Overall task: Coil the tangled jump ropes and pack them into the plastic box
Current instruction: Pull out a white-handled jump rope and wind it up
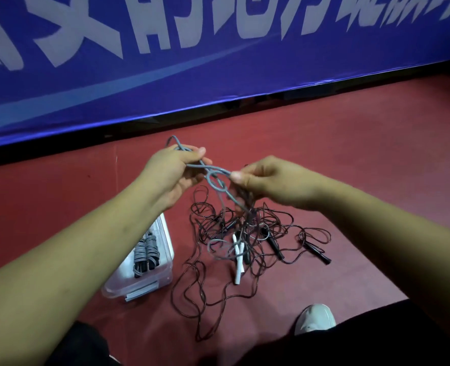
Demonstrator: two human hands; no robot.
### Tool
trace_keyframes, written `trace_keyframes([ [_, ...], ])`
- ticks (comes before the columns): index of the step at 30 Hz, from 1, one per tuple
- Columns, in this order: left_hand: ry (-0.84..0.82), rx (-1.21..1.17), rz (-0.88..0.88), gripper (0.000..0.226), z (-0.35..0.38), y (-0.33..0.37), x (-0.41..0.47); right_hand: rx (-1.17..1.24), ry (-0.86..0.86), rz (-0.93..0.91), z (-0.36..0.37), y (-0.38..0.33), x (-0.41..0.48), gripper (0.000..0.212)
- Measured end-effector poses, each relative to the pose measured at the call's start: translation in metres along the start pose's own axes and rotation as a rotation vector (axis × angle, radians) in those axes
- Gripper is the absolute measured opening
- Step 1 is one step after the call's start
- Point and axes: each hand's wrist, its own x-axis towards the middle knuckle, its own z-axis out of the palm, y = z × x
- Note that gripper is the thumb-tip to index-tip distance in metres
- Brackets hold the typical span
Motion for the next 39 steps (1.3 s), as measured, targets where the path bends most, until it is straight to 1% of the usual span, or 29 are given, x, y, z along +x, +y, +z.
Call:
trace_keyframes([
  [1,0.028,0.002,0.009,0.016,-0.002,0.001,0.004,0.016,0.024,0.003,-0.006,-0.001,0.000,0.037],
  [2,0.053,-0.008,0.017,0.015,-0.004,0.002,0.008,-0.028,0.056,0.007,-0.013,-0.002,-0.002,0.037],
  [5,0.129,-0.081,-0.023,0.012,-0.015,0.004,0.020,-0.329,0.212,-0.001,-0.033,0.003,-0.005,0.037],
  [6,0.155,-0.081,-0.053,0.013,-0.021,0.004,0.024,-0.344,0.286,-0.016,-0.039,0.004,-0.007,0.037],
  [9,0.187,-0.020,-0.127,0.018,-0.034,-0.001,0.034,-0.150,0.448,-0.084,-0.051,0.005,-0.013,0.034],
  [11,0.234,0.049,-0.136,0.018,-0.039,-0.006,0.040,-0.181,0.542,-0.114,-0.055,0.002,-0.015,0.036],
  [12,0.265,0.124,-0.136,0.016,-0.041,-0.008,0.044,-0.162,0.585,-0.112,-0.056,0.002,-0.015,0.038],
  [13,0.296,0.221,-0.135,0.016,-0.043,-0.009,0.047,-0.073,0.616,-0.099,-0.058,0.003,-0.015,0.039],
  [15,0.337,0.392,-0.126,0.021,-0.052,-0.007,0.053,0.216,0.654,-0.069,-0.066,0.004,-0.016,0.039],
  [17,0.352,0.511,-0.119,0.017,-0.065,-0.006,0.059,0.454,0.693,-0.054,-0.079,0.007,-0.018,0.038],
  [19,0.334,0.699,-0.136,0.021,-0.079,-0.011,0.060,0.547,0.715,-0.017,-0.087,0.017,-0.018,0.037],
  [20,0.296,0.790,-0.148,0.023,-0.082,-0.016,0.058,0.550,0.711,0.009,-0.088,0.022,-0.018,0.037],
  [22,0.228,0.839,-0.141,0.013,-0.083,-0.026,0.058,0.561,0.666,0.039,-0.084,0.030,-0.017,0.036],
  [23,0.190,0.850,-0.117,0.015,-0.080,-0.030,0.057,0.569,0.632,0.042,-0.080,0.031,-0.017,0.035],
  [24,0.140,0.898,-0.093,0.022,-0.078,-0.033,0.059,0.575,0.592,0.034,-0.076,0.029,-0.017,0.035],
  [25,0.096,1.078,-0.052,0.029,-0.074,-0.034,0.060,0.574,0.550,0.017,-0.073,0.025,-0.017,0.034],
  [26,0.094,1.300,0.020,0.032,-0.072,-0.034,0.060,0.562,0.505,-0.004,-0.069,0.020,-0.016,0.034],
  [27,0.086,1.425,0.125,0.036,-0.067,-0.031,0.058,0.533,0.454,-0.024,-0.065,0.014,-0.015,0.033],
  [28,0.005,1.398,0.238,0.044,-0.058,-0.027,0.050,0.483,0.397,-0.042,-0.059,0.008,-0.015,0.033],
  [29,-0.161,1.241,0.307,0.051,-0.047,-0.021,0.039,0.418,0.339,-0.062,-0.053,0.002,-0.014,0.033],
  [30,-0.360,1.045,0.327,0.055,-0.033,-0.015,0.026,0.345,0.287,-0.083,-0.046,-0.004,-0.015,0.032],
  [31,-0.545,0.871,0.300,0.058,-0.017,-0.011,0.012,0.264,0.247,-0.107,-0.039,-0.010,-0.015,0.031],
  [32,-0.684,0.753,0.277,0.061,-0.003,-0.012,0.002,0.180,0.218,-0.132,-0.034,-0.015,-0.016,0.031],
  [33,-0.768,0.707,0.262,0.060,0.008,-0.015,-0.008,0.108,0.199,-0.158,-0.029,-0.020,-0.016,0.030],
  [34,-0.807,0.695,0.251,0.049,0.015,-0.021,-0.013,0.067,0.192,-0.181,-0.025,-0.024,-0.015,0.028],
  [36,-0.834,0.649,0.169,0.013,0.023,-0.035,-0.019,0.117,0.230,-0.205,-0.023,-0.029,-0.012,0.027],
  [38,-0.812,0.660,0.085,0.024,0.017,-0.047,-0.014,0.323,0.339,-0.218,-0.030,-0.030,-0.009,0.027],
  [39,-0.798,0.770,0.059,0.028,0.009,-0.053,-0.008,0.451,0.410,-0.232,-0.038,-0.031,-0.008,0.029],
])
